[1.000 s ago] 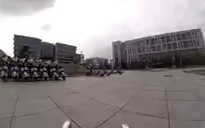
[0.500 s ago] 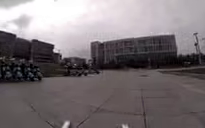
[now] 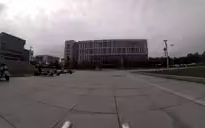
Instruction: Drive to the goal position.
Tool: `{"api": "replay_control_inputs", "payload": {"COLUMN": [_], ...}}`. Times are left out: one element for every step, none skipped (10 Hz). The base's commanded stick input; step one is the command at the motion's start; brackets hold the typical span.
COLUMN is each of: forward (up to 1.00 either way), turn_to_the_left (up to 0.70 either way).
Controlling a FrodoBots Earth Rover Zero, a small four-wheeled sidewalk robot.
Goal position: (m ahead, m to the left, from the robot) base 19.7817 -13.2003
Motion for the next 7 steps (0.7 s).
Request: {"api": "replay_control_inputs", "payload": {"forward": [0.18,0.46,0.68,0.7,0.7,0.7,0.7], "turn_to_the_left": [0.0,0.0,0.0,0.0,0.0,0.0,0.0]}}
